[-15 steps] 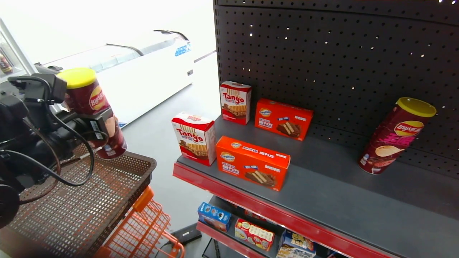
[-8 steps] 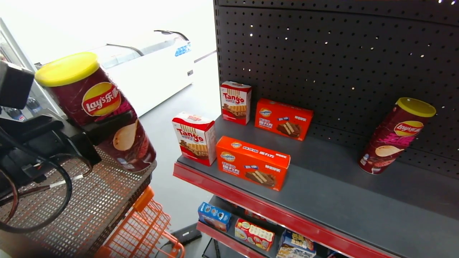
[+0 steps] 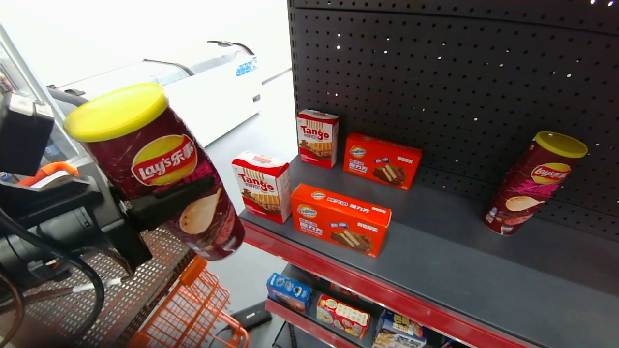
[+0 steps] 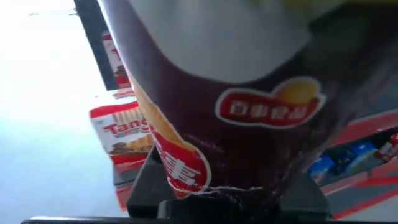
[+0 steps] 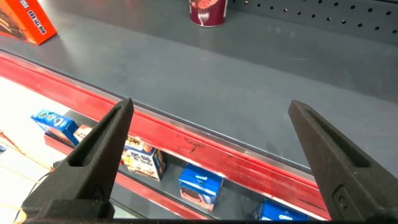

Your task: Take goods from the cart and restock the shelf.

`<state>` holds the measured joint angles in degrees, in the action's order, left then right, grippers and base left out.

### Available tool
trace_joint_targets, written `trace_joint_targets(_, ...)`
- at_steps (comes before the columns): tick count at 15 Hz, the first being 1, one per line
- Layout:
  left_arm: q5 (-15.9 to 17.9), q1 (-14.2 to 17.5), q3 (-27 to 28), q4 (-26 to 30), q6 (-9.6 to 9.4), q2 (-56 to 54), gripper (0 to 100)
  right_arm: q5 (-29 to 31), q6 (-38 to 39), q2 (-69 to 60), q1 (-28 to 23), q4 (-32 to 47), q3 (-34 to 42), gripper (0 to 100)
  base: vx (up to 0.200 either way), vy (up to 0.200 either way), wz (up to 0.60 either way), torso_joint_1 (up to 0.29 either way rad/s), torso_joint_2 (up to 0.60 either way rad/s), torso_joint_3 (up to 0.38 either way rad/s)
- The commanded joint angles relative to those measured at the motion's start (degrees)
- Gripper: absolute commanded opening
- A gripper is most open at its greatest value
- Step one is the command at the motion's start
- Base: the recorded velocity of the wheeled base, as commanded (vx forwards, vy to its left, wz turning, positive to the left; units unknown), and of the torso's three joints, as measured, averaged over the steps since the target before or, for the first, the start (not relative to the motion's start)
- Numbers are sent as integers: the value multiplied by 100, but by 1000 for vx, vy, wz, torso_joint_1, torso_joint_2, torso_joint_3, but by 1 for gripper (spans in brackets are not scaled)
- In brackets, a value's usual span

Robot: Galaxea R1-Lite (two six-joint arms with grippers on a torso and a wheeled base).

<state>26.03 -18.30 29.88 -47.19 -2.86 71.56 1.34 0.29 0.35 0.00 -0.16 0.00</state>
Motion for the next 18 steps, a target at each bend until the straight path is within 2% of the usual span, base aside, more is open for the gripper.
trace_joint_targets(1, 8, -306, -123, -27, 5, -28, 0, -2, -3, 9, 0, -2, 0, 100, 0, 0, 0, 0, 0, 0)
trace_joint_targets(2, 60, -666, -131, -36, 32, -28, 0, -2, -3, 9, 0, -2, 0, 100, 0, 0, 0, 0, 0, 0)
trace_joint_targets(4, 104, -877, -131, -10, 40, -54, 0, -2, -12, 9, 0, -2, 0, 100, 0, 0, 0, 0, 0, 0)
trace_joint_targets(8, 570, -886, -158, 8, 40, -46, 0, -11, -12, 9, 0, -2, 0, 100, 0, 0, 0, 0, 0, 0)
trace_joint_targets(12, 588, -860, -131, -1, 40, 60, 0, -11, -3, 9, 0, -2, 0, 100, 0, 0, 0, 0, 0, 0)
trace_joint_targets(18, 588, -824, 44, -27, 40, 253, 0, -11, -3, 9, 0, -2, 0, 100, 0, 0, -600, 6, 7, 2)
